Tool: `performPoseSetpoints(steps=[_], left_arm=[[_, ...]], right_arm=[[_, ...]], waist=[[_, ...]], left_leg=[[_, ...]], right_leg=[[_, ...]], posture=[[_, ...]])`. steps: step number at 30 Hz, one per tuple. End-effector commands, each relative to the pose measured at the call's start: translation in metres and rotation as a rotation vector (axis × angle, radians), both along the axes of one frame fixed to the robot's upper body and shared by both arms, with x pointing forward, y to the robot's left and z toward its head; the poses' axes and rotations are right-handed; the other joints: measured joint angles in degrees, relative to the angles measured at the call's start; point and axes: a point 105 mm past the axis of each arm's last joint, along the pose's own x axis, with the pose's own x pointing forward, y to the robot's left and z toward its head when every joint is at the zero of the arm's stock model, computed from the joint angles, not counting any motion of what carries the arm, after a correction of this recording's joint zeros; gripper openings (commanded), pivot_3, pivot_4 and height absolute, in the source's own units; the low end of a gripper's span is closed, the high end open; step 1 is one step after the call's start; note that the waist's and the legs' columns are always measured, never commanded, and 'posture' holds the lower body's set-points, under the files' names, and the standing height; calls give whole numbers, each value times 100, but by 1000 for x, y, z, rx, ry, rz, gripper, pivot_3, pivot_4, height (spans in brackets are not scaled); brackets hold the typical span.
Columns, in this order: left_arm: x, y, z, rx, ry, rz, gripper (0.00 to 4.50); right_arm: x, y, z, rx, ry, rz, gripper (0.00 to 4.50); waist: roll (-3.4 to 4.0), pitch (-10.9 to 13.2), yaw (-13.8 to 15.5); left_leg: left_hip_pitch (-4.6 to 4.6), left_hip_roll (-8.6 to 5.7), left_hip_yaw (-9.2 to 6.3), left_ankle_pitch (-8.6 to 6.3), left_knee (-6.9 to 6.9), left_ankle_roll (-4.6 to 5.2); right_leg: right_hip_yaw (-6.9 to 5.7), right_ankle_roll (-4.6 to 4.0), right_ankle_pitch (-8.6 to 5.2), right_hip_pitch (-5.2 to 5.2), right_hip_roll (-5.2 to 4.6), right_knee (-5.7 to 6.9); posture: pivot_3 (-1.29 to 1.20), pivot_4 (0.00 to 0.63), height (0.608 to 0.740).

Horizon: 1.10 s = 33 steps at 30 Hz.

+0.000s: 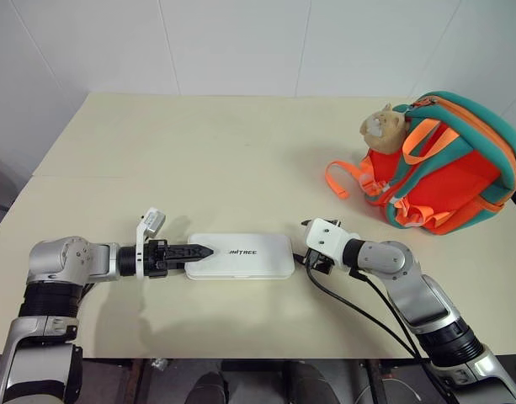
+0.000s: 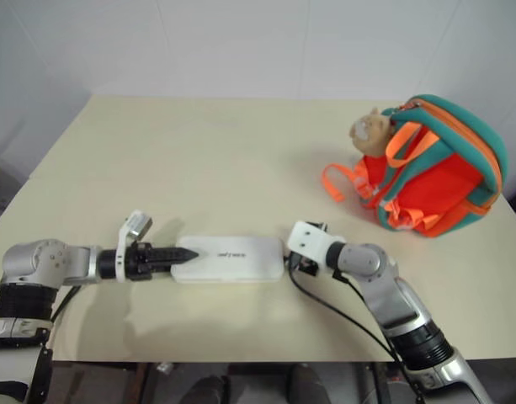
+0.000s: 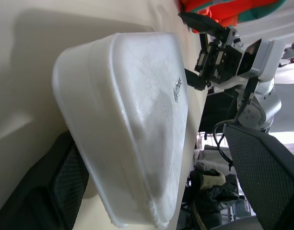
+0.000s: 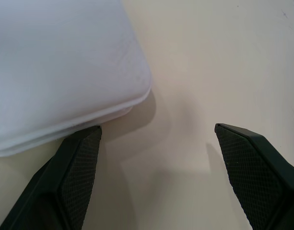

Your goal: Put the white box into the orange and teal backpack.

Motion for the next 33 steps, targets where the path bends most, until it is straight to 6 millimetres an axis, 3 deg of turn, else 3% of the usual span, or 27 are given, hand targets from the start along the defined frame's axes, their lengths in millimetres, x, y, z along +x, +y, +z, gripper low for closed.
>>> performPoseSetpoints(steps=[1,2,9,11,19,22,25,29,33], left_arm=[[3,-2,12,-26,-43,-18,4057],[3,-2,12,-26,-44,-18,3912],[4,-3,12,-14,-38,-21,1672],[4,-3,14,-17,-45,-24,1302],[7,0,31,-53,-113,15,1302],[12,5,42,-79,-141,78,1302],[19,11,55,-131,-163,150,1302],[28,18,54,-157,-135,243,1302],[31,17,50,-181,-56,264,1302]], right_arm=[[-1,-1,11,-1,-43,12,4500],[-1,-1,11,0,-43,12,4500],[0,0,12,-1,-48,14,4500],[-1,0,13,-2,-50,16,4500],[-3,-10,23,51,-51,-34,4500],[-7,-18,40,115,-87,-76,4500],[-10,-31,56,240,-71,-157,4500],[-21,-47,79,397,-78,-225,4500],[-28,-77,91,482,-102,-336,4500]], waist=[[0,0,2],[0,0,2],[0,0,2],[0,0,2],[0,0,4],[0,0,6],[0,0,8],[0,0,15],[0,0,24]], left_leg=[[0,0,0,0,0,0],[0,0,0,0,0,0],[0,-1,0,0,2,1],[1,-1,0,0,3,0],[0,0,-2,0,3,1],[0,0,-3,0,2,0],[-3,1,-5,0,2,1],[-2,1,-10,0,3,1],[-4,-1,-9,-1,1,1]], right_leg=[[0,0,0,0,0,0],[0,0,0,0,0,0],[0,0,0,1,0,2],[0,0,0,3,0,2],[0,1,0,2,0,2],[0,1,0,1,0,2],[-1,1,1,0,0,2],[-5,1,1,1,0,3],[-3,3,2,1,-1,-3]], posture=[[0,150,740],[0,150,740],[0,150,740],[0,150,740],[0,150,740],[0,150,740],[0,150,740],[0,150,740],[0,150,740]])
